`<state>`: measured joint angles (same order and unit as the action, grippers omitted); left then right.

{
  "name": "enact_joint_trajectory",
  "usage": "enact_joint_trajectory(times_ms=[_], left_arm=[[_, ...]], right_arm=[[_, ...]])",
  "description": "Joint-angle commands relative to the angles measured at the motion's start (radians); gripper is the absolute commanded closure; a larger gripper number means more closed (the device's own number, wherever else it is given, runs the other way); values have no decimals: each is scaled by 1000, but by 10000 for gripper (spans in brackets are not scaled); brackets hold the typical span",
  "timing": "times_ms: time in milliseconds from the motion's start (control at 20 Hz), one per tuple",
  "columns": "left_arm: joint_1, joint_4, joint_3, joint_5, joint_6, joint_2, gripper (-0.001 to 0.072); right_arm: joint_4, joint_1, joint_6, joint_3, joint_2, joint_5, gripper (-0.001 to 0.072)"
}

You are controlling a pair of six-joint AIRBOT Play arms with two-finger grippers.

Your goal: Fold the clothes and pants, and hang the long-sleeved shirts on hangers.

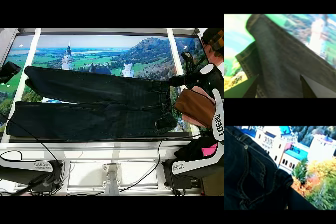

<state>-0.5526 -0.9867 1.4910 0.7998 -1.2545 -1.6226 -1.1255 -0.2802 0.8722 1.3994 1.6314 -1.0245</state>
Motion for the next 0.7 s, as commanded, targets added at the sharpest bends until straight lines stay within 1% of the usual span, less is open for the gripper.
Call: enact_joint_trajectory(times_ms=[0, 100, 200, 350, 650], left_arm=[[8, -43, 33, -14, -63, -95, 125], [8, -43, 76, -9, -64, -159, 124], [8, -43, 90, -12, -63, -206, 124], [6, -89, 90, -15, -76, -259, 124], [8, -91, 90, -64, -122, -301, 124]], right_arm=[[-18, 0, 1, 2, -4, -69, 668], [-81, 0, 2, 2, -3, -86, 668], [-160, -2, 24, 2, -3, -54, 668], [-168, -13, 44, 2, -3, -17, 668], [-168, -13, 44, 2, -3, 11, 668]])
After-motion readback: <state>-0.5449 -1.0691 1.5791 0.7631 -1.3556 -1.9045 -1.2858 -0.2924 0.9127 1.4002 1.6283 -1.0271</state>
